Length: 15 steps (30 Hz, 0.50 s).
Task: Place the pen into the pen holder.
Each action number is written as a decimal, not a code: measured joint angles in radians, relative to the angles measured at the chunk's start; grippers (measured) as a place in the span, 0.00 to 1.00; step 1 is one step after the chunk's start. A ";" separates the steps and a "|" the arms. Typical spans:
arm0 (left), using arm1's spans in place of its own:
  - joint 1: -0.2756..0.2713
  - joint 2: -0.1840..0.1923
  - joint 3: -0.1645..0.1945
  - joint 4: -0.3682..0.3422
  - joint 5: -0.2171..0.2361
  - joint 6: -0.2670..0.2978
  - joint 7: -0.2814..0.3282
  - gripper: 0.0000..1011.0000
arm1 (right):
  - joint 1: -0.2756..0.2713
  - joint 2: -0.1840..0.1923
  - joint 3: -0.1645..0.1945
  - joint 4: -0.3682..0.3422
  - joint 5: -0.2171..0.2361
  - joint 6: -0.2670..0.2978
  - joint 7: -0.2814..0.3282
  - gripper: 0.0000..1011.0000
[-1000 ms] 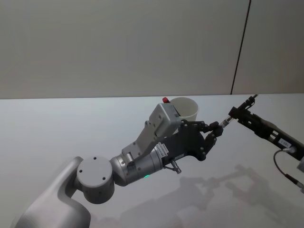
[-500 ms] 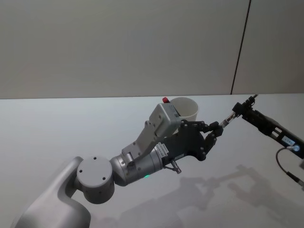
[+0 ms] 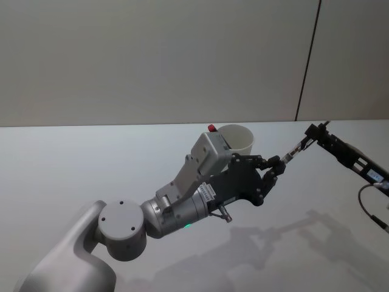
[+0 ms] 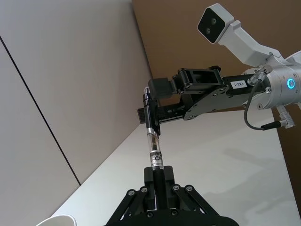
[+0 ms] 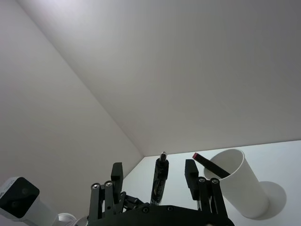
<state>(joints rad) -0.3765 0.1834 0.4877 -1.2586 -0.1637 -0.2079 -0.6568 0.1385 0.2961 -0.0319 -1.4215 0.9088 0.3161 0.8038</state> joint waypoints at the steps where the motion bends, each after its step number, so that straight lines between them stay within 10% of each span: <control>1: 0.000 0.000 0.000 0.000 0.000 0.000 0.000 0.13 | 0.000 0.001 0.000 0.001 0.001 -0.001 0.001 0.84; 15: 0.000 0.000 0.000 0.000 0.000 0.000 0.000 0.13 | 0.001 0.011 -0.010 0.004 0.011 -0.016 0.016 0.41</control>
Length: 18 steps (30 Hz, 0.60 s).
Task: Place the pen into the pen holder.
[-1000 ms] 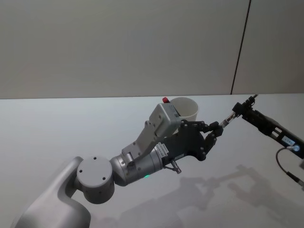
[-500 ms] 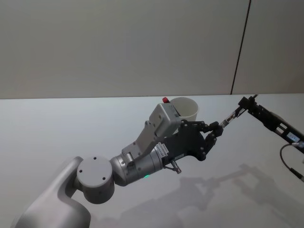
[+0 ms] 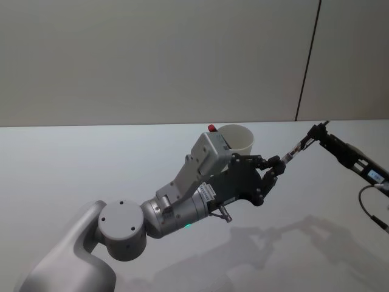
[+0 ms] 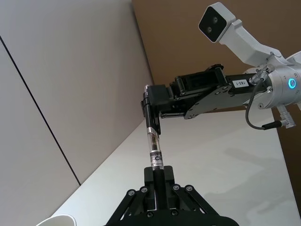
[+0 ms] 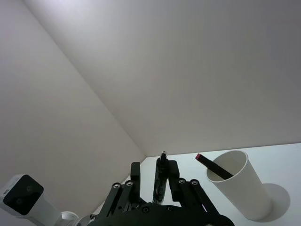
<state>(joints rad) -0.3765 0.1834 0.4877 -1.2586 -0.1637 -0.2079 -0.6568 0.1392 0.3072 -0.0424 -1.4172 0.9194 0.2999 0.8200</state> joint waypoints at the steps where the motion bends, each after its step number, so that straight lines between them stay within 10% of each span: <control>1: 0.000 0.000 0.000 0.000 0.000 0.000 0.000 0.13 | 0.000 0.001 -0.001 0.000 0.000 -0.001 0.000 0.35; 9: 0.000 0.000 0.000 0.000 0.000 0.000 -0.001 0.13 | -0.006 0.005 -0.006 -0.007 0.005 -0.010 -0.001 0.13; 18: 0.000 0.000 0.000 0.000 0.000 0.000 -0.001 0.14 | -0.012 0.011 -0.012 -0.016 0.009 -0.021 -0.009 0.12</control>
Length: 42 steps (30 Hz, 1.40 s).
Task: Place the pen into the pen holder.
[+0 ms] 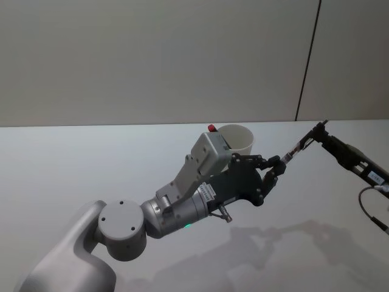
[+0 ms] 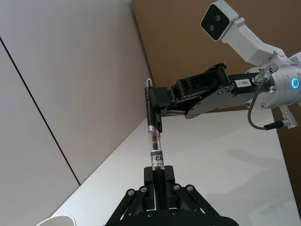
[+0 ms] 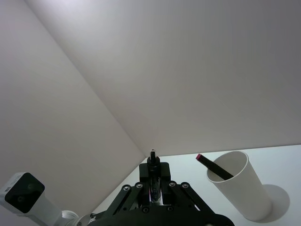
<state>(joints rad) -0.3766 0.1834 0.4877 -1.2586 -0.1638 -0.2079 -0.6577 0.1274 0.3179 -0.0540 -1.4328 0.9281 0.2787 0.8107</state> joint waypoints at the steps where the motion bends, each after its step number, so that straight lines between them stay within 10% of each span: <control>1: 0.000 0.000 0.000 0.000 0.000 0.000 0.000 0.16 | 0.000 0.000 0.000 -0.001 0.000 -0.001 -0.001 0.12; 30: 0.000 0.000 0.000 0.000 0.000 0.000 0.001 0.98 | 0.008 0.023 -0.016 0.002 -0.035 -0.058 -0.019 0.12; 42: 0.000 0.000 0.000 0.000 0.000 0.000 0.001 0.99 | 0.054 0.038 -0.013 0.038 -0.091 -0.106 -0.030 0.12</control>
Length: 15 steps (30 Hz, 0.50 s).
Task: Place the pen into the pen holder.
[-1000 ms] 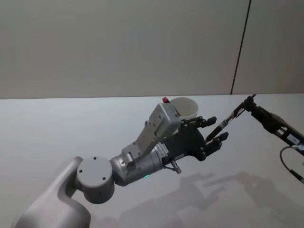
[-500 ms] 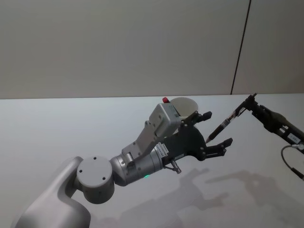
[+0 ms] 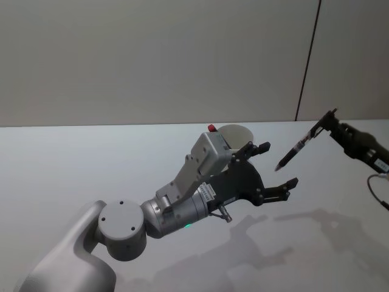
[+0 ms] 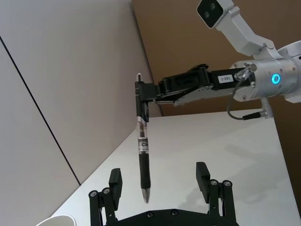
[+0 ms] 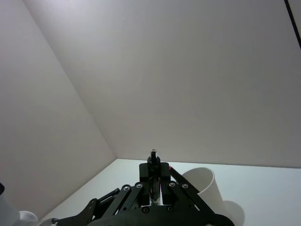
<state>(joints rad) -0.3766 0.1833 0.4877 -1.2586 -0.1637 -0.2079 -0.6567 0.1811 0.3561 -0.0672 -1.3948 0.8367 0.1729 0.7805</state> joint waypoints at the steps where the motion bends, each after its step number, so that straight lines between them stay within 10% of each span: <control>1: 0.000 0.000 0.000 0.000 0.000 0.000 0.000 0.99 | 0.004 0.001 0.000 0.003 -0.004 -0.002 0.000 0.12; 15: 0.000 0.000 0.000 0.000 0.000 0.000 0.000 0.99 | 0.112 -0.015 -0.029 0.076 -0.094 -0.039 0.002 0.12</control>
<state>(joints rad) -0.3765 0.1834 0.4877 -1.2586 -0.1637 -0.2079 -0.6568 0.2929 0.3416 -0.0957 -1.3185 0.7422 0.1342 0.7828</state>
